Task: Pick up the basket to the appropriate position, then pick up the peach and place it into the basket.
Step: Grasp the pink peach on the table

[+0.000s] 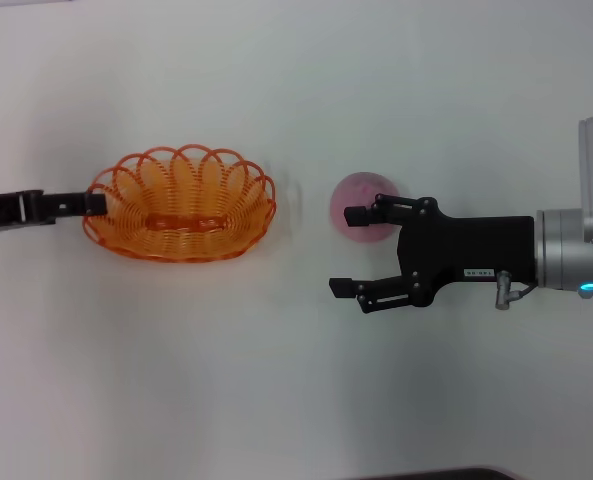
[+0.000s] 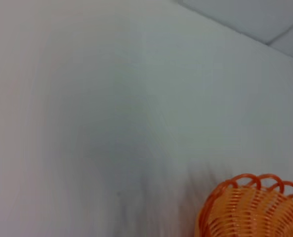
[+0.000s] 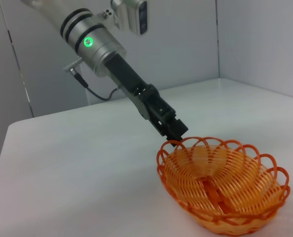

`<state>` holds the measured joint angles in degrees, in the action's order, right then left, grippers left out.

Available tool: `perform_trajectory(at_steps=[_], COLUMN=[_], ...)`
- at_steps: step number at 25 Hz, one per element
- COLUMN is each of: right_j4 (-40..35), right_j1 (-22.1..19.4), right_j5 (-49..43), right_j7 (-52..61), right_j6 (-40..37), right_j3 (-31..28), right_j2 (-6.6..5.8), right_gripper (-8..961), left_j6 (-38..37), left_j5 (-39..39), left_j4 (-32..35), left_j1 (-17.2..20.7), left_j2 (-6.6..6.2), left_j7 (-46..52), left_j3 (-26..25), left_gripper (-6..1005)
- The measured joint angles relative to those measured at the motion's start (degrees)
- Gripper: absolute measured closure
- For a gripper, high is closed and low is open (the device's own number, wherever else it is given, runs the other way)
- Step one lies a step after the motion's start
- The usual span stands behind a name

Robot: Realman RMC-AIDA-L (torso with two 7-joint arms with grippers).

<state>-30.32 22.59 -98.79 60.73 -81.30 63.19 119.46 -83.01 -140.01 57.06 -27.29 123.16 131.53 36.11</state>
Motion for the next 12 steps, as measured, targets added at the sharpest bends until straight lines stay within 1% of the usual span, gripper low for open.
perform_trajectory(at_steps=[2,4,8,12], right_j4=[0.0,0.0,-0.08,-0.68], right_j1=[0.0,-0.03,-0.08,-0.09], right_j5=[0.0,0.0,0.0,0.0], right_j7=[0.0,0.0,0.0,0.0], right_j6=[0.0,0.0,0.0,0.0], right_j3=[0.03,0.03,0.07,0.14], right_j2=[-0.05,-0.09,-0.18,-0.14], right_gripper=[7,7,7,7], left_j6=[0.44,-0.24,-3.82,-7.81], left_j5=[0.77,2.44,8.6,13.61], left_j4=[0.07,0.18,0.56,0.59], left_j1=[0.8,1.7,3.75,4.91], left_j2=[-0.01,-0.05,-0.09,-0.37], left_j7=[-4.95,-12.69,-26.67,-36.68], left_j3=[-0.07,-0.07,-0.1,-0.17], left_gripper=[59,60,61,62])
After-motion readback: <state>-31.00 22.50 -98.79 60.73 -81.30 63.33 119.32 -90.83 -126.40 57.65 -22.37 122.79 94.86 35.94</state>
